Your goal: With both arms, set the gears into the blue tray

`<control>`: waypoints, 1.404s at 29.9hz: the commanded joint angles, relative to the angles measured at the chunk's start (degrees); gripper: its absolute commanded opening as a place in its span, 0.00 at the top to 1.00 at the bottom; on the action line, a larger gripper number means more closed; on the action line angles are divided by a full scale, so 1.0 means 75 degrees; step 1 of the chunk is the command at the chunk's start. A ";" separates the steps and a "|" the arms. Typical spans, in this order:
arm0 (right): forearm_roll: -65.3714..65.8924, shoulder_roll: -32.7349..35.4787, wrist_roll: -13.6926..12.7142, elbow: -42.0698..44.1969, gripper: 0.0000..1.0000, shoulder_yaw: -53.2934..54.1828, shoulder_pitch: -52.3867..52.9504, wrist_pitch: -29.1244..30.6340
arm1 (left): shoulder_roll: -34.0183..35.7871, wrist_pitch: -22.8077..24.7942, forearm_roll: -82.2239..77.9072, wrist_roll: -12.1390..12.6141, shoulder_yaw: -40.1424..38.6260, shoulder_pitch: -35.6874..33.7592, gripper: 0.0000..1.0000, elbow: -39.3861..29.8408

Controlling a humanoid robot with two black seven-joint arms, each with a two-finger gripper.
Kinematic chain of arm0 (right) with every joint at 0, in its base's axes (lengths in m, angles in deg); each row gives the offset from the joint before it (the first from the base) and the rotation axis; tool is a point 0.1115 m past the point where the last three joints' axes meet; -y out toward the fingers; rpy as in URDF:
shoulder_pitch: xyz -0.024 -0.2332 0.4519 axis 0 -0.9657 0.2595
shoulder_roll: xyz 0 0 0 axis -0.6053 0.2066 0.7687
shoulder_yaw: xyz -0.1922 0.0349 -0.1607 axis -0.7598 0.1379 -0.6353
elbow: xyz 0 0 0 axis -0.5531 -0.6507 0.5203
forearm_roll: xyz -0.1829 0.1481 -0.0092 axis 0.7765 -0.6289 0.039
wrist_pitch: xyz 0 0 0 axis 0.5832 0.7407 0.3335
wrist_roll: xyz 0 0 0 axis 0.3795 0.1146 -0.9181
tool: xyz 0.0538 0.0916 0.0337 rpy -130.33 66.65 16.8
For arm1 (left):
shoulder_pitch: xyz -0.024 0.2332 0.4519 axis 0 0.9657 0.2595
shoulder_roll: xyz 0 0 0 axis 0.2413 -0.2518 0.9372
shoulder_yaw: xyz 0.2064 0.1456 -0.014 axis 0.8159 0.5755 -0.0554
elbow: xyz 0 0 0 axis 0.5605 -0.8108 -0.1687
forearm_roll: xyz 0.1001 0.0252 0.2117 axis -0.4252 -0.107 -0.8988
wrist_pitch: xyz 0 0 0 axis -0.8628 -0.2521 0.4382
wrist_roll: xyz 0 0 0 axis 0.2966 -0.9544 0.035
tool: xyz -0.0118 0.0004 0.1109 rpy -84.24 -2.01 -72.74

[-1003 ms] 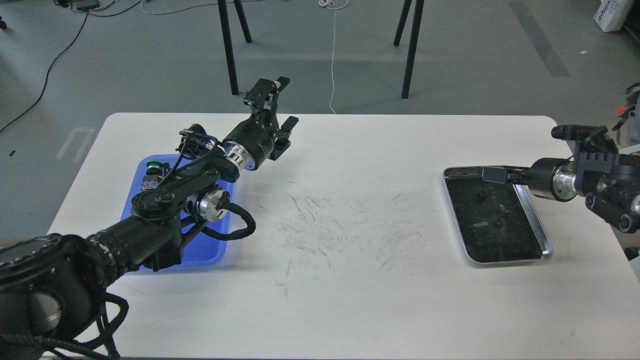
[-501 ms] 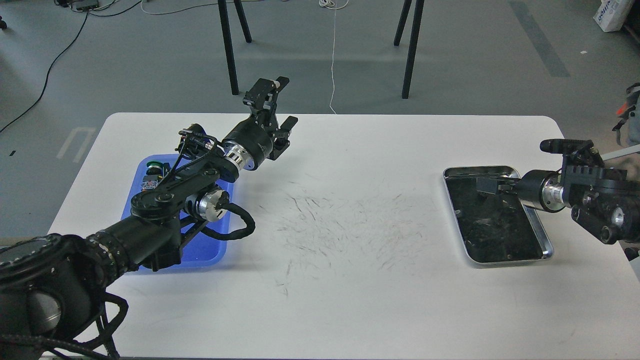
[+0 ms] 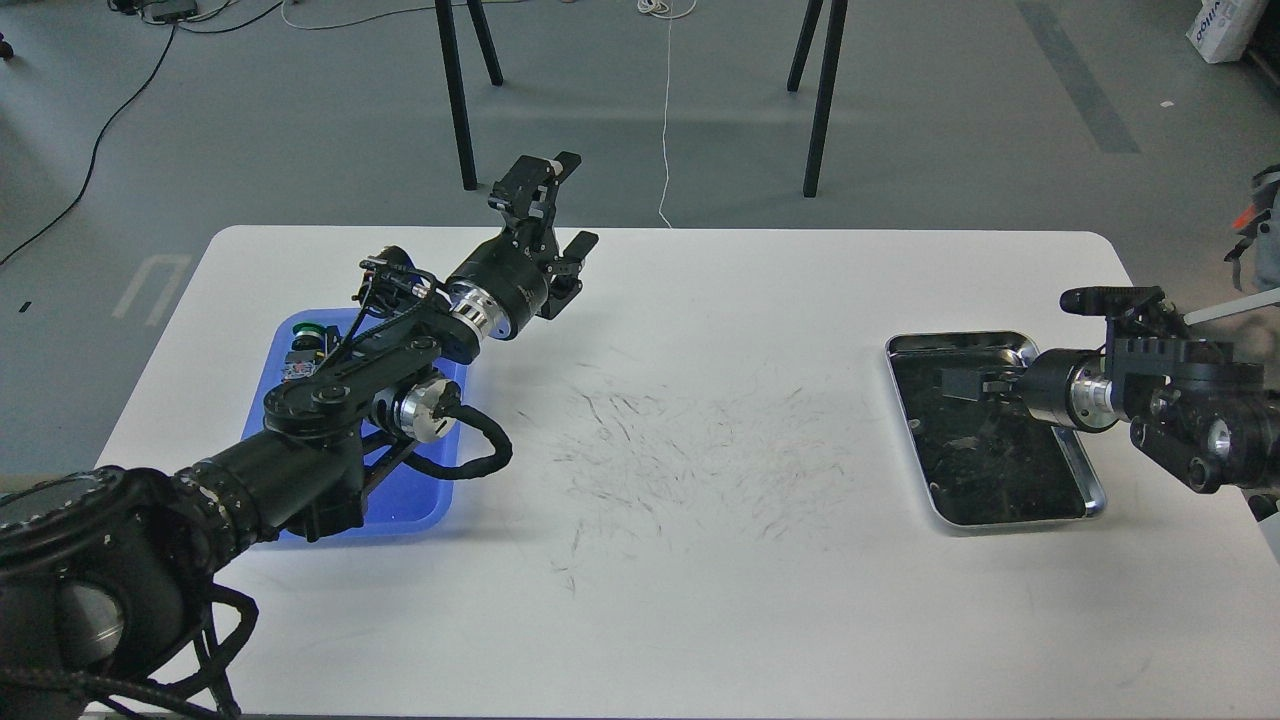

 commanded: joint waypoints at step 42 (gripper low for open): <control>0.0024 -0.0445 0.0000 0.0686 0.84 -0.1157 0.0447 0.0101 | -0.0004 -0.0012 0.0001 0.0000 -0.0005 -0.0009 0.00 0.0011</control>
